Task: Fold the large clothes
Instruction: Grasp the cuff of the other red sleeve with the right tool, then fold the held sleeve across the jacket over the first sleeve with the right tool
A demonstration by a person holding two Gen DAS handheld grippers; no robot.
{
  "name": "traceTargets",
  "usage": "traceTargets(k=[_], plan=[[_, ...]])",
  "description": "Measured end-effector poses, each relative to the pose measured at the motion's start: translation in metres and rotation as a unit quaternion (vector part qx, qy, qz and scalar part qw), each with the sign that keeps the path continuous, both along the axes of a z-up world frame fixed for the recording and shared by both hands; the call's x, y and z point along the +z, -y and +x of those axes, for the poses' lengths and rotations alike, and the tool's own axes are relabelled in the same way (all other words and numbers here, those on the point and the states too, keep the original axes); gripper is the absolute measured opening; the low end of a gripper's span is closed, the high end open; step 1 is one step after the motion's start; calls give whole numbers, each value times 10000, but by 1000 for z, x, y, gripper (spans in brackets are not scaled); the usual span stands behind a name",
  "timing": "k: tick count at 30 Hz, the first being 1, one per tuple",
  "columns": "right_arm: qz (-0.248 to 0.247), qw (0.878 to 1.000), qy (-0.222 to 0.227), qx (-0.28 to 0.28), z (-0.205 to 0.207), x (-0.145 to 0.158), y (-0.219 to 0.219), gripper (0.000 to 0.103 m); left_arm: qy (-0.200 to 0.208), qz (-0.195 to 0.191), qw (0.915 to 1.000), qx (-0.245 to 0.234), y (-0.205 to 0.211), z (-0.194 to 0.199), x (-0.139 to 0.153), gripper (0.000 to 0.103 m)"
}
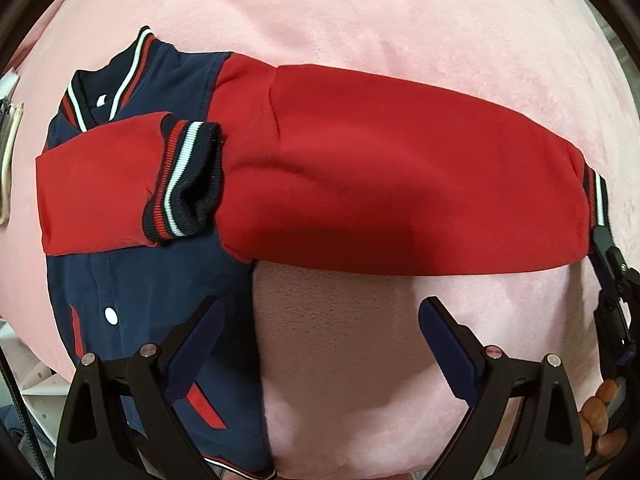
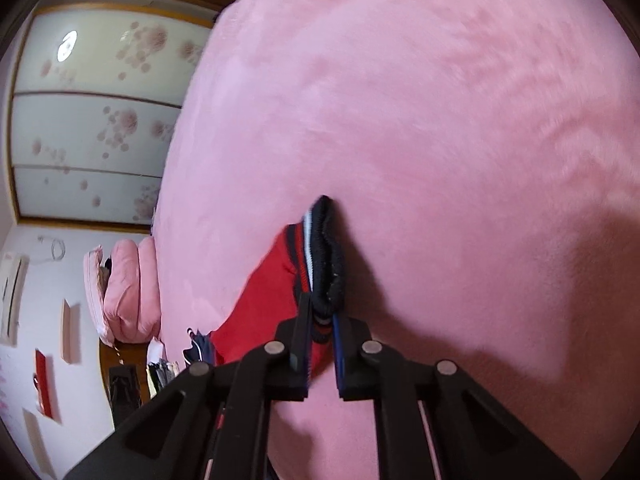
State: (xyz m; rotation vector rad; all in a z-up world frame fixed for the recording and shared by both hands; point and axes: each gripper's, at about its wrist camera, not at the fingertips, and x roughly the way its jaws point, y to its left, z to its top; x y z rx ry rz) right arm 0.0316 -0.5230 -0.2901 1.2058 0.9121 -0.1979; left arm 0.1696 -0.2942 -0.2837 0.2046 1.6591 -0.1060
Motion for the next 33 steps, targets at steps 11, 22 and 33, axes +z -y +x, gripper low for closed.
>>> traceTargets(k=[11, 22, 33], plan=[[-616, 9950, 702, 358, 6, 66, -35, 8, 628, -426, 9971, 34, -54, 1, 38, 97], [-851, 9848, 1443, 465, 38, 135, -160, 8, 1442, -1289, 9794, -588, -180, 24, 109, 97], [-967, 9841, 1393, 522, 88, 137, -284, 8, 1652, -1151, 9786, -417, -330, 58, 135, 97]])
